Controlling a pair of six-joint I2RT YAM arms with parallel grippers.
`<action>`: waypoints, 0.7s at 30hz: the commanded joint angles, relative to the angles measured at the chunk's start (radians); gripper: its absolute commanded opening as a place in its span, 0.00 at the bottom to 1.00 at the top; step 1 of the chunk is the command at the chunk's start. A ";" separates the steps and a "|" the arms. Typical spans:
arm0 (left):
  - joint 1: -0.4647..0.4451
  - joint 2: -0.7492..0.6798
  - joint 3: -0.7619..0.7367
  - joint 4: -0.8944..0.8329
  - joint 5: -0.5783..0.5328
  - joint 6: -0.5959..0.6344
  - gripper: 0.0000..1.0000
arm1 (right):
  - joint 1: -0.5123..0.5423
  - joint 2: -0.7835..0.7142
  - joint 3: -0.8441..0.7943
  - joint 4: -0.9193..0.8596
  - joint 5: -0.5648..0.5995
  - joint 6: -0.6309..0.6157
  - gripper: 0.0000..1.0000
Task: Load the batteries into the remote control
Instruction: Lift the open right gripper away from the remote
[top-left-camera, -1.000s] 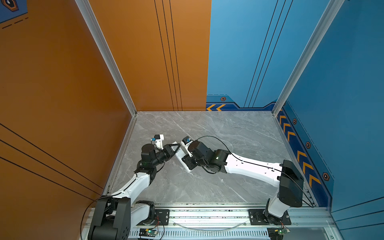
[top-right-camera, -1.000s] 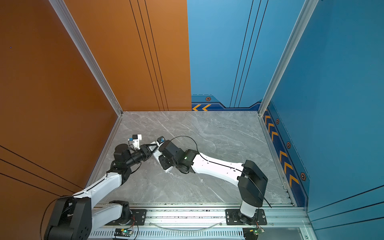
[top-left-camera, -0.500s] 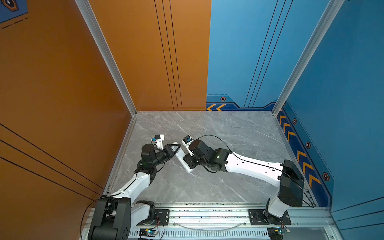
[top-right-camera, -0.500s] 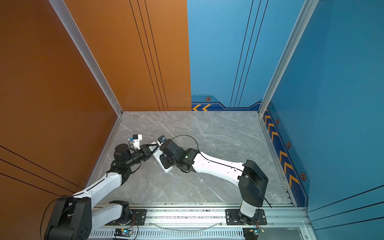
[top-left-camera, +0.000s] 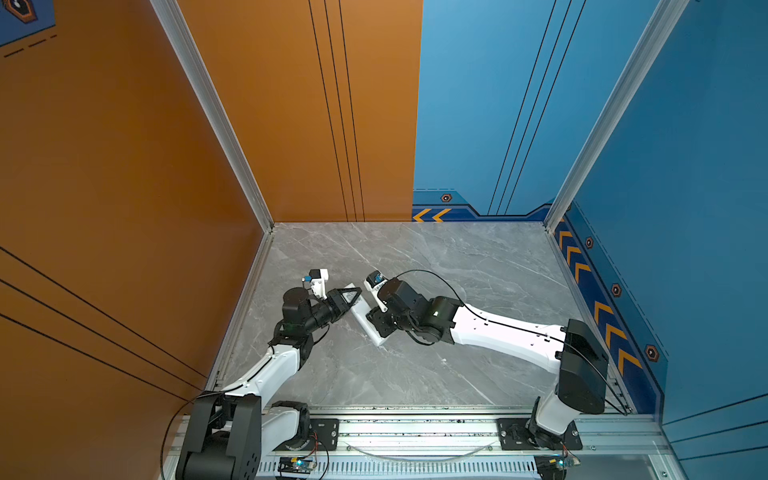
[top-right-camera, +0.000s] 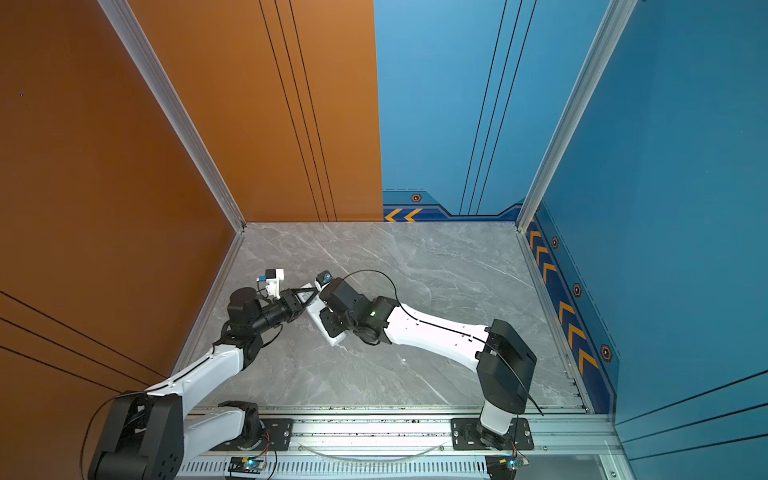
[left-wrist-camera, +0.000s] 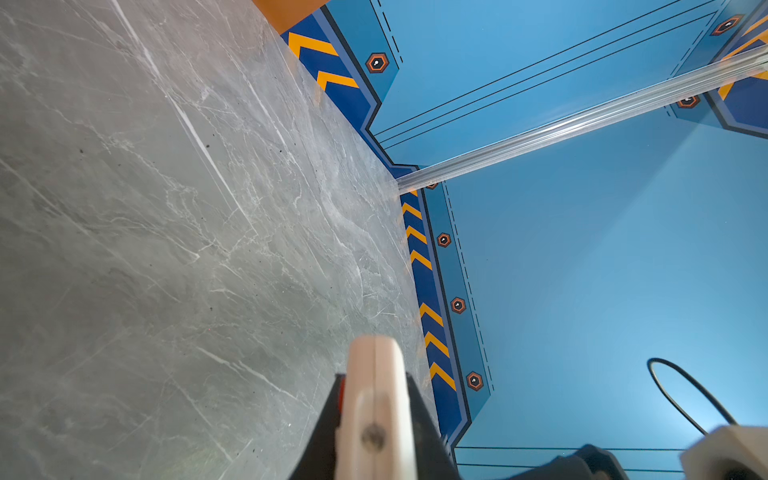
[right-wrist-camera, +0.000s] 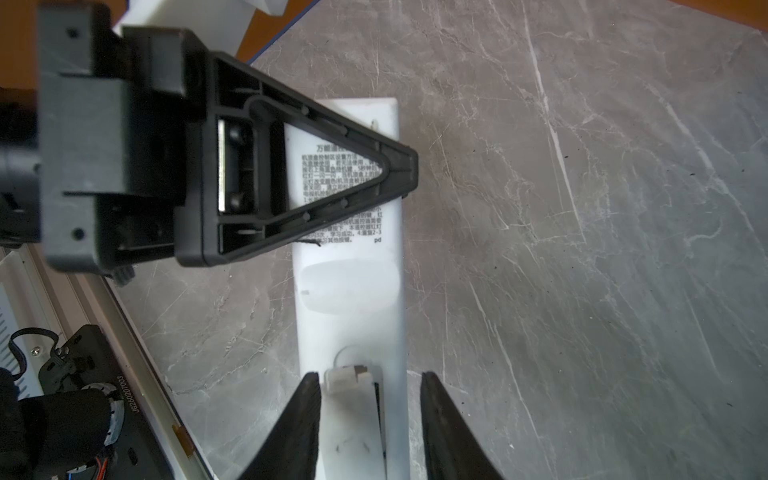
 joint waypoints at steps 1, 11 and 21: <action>0.007 -0.014 0.022 0.042 0.027 -0.002 0.00 | -0.011 0.021 0.029 -0.028 0.002 -0.012 0.38; 0.004 -0.017 0.021 0.042 0.029 -0.002 0.00 | -0.018 0.052 0.045 -0.029 0.004 -0.009 0.38; 0.004 -0.014 0.021 0.042 0.028 0.001 0.00 | -0.018 0.037 0.042 -0.030 0.006 -0.009 0.37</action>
